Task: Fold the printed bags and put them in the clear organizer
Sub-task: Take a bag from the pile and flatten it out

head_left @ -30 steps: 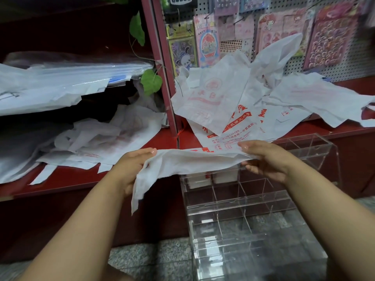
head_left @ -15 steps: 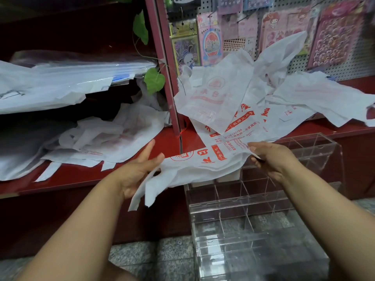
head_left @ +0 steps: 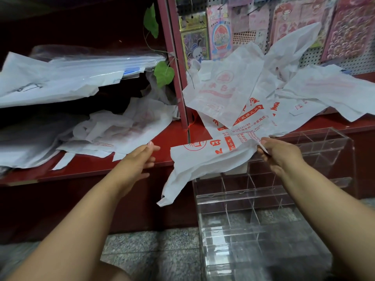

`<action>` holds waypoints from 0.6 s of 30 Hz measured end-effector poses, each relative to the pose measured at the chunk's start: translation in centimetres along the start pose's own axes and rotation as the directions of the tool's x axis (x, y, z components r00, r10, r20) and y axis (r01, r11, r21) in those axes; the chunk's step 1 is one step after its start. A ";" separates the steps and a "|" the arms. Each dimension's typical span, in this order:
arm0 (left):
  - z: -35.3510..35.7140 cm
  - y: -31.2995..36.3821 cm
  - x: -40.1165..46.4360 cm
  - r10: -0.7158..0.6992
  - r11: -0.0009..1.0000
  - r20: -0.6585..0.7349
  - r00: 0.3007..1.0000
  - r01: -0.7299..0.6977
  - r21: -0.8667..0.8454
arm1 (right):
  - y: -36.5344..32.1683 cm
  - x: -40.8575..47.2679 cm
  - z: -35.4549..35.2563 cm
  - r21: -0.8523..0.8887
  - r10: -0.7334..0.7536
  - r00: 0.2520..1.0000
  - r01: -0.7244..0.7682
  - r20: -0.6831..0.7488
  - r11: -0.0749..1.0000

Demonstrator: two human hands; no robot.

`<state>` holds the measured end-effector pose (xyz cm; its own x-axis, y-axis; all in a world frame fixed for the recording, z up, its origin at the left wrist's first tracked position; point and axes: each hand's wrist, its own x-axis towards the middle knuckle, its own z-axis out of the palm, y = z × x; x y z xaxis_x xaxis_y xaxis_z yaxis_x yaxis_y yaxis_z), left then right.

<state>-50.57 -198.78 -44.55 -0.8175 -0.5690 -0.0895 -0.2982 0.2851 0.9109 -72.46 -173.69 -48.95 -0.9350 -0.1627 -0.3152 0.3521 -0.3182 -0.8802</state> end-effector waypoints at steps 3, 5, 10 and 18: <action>-0.3 0.3 -1.8 0.024 0.976 0.004 1.000 -0.024 0.216 | 0.2 -0.5 0.2 -0.006 -0.002 1.000 0.002 -0.017 1.000; -0.2 0.0 -3.0 -0.144 0.937 0.157 0.977 0.084 0.339 | 0.2 -0.8 0.4 -0.008 -0.004 1.000 0.004 -0.013 1.000; 0.9 -3.0 -3.8 -0.357 0.889 0.381 0.853 0.184 0.420 | 0.6 -0.8 0.5 -0.035 0.002 1.000 -0.003 -0.019 0.999; 0.5 -5.2 -0.8 -0.142 0.947 0.140 0.980 0.094 0.309 | -0.3 -1.0 -0.9 -0.152 -0.064 0.998 0.061 -0.013 0.986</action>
<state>-48.64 -199.47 -49.38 -0.8275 -0.4902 -0.2737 -0.5108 0.4548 0.7296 -71.63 -172.63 -48.69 -0.9559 -0.1303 -0.2630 0.2838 -0.1817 -0.9415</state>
